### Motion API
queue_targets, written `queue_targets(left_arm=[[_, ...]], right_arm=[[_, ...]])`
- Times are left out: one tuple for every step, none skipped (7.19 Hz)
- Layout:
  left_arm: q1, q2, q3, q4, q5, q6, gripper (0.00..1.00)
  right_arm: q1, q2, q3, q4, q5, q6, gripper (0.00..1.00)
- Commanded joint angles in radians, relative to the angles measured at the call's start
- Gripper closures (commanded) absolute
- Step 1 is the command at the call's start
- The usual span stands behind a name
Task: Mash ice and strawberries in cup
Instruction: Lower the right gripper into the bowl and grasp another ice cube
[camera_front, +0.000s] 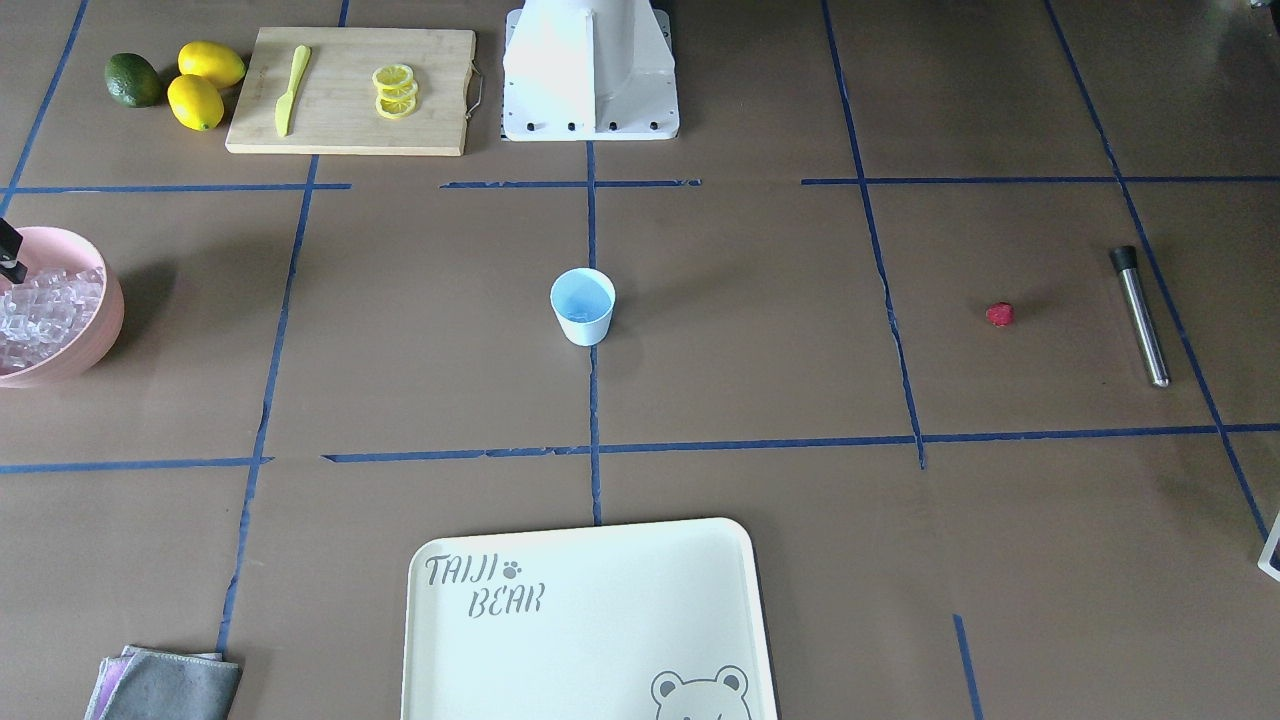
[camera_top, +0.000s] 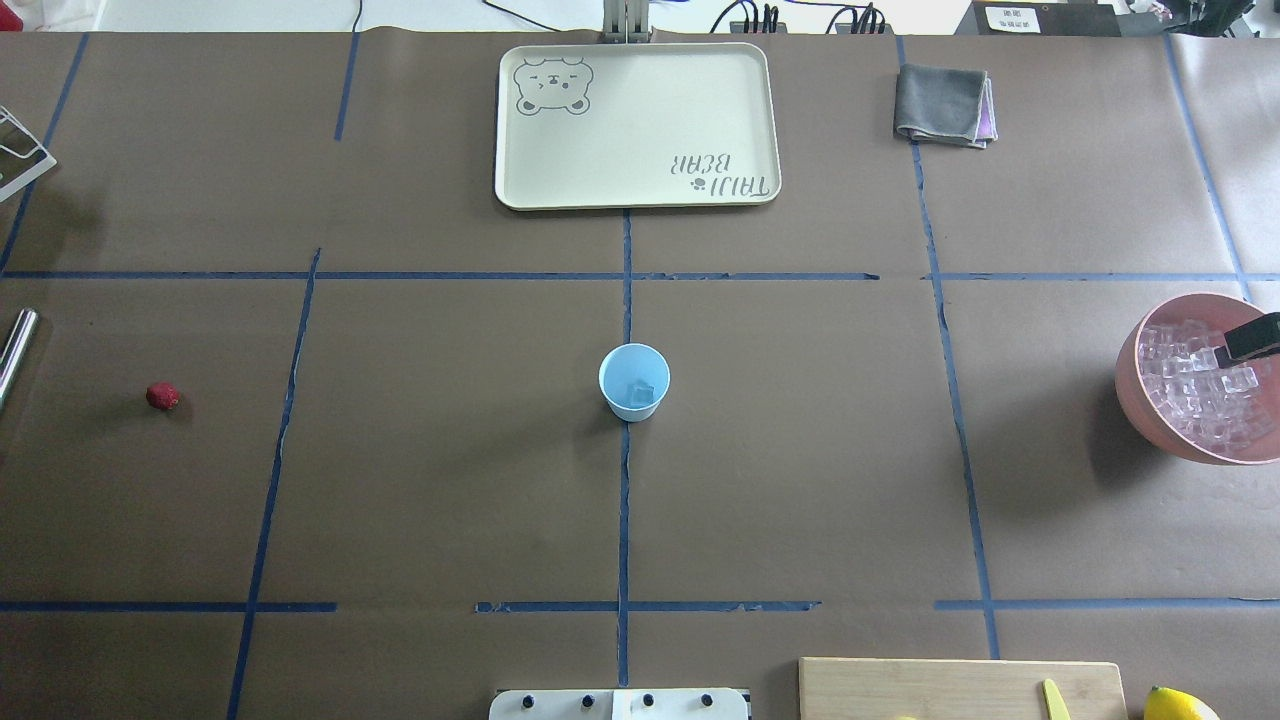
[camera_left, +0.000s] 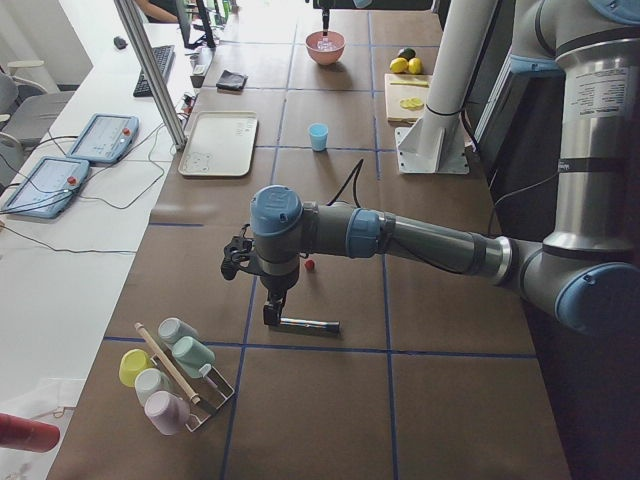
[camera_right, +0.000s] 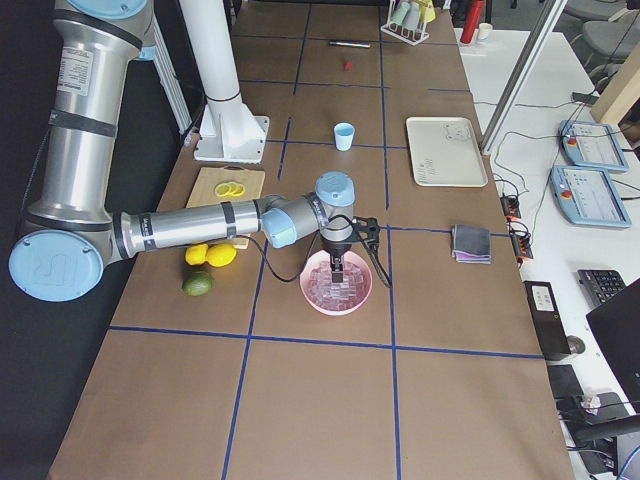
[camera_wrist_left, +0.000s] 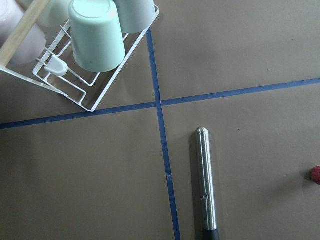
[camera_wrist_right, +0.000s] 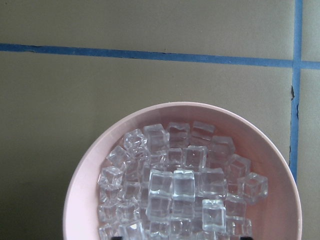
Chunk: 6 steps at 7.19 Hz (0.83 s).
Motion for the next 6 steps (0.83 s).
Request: queue_targets(left_arm=[[0.000, -0.001, 0.000, 0.000, 0.000, 0.000, 0.00], [0.000, 0.001, -0.002, 0.000, 0.000, 0.000, 0.00], [0.000, -0.001, -0.002, 0.000, -0.002, 0.000, 0.00], [0.000, -0.001, -0.002, 0.000, 0.000, 0.000, 0.00], [0.000, -0.001, -0.002, 0.000, 0.000, 0.000, 0.00], [0.000, -0.001, 0.000, 0.000, 0.000, 0.000, 0.00]], right_arm=[[0.001, 0.011, -0.064, 0.015, -0.002, -0.008, 0.39], [0.001, 0.011, -0.068, 0.014, -0.007, -0.011, 0.38], [-0.004, 0.011, -0.080, 0.015, -0.011, -0.010, 0.37], [-0.004, 0.012, -0.082, 0.015, -0.011, -0.010, 0.36], [-0.018, 0.012, -0.084, 0.015, -0.013, -0.005, 0.36], [-0.028, 0.012, -0.088, 0.015, -0.013, -0.004, 0.36]])
